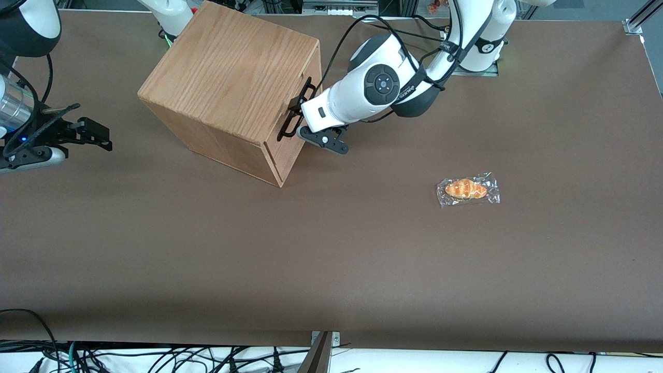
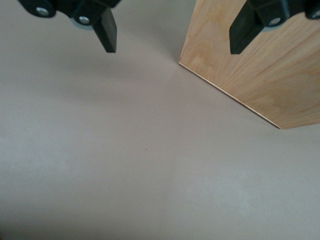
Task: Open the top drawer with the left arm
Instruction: 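Pull the black handle with the left gripper, sliding the drawer out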
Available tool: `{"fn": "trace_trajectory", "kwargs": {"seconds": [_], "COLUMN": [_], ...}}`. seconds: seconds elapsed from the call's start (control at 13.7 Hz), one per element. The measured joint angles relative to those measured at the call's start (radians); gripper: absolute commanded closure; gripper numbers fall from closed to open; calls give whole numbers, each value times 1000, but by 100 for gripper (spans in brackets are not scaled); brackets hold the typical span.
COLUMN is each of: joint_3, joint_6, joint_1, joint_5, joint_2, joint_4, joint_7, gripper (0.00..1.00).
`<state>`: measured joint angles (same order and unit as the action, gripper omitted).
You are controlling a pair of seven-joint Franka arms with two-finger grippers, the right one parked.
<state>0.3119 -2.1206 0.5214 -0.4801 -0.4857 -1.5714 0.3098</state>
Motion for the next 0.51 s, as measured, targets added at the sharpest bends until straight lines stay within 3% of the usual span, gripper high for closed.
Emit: {"fn": "trace_trajectory", "kwargs": {"seconds": [0.51], "joint_3": [-14], "joint_6": [-35], "joint_1": [4], "joint_5": [3], "joint_2": [-38], "joint_4": [0], "joint_7": [0], "gripper": [0]}}
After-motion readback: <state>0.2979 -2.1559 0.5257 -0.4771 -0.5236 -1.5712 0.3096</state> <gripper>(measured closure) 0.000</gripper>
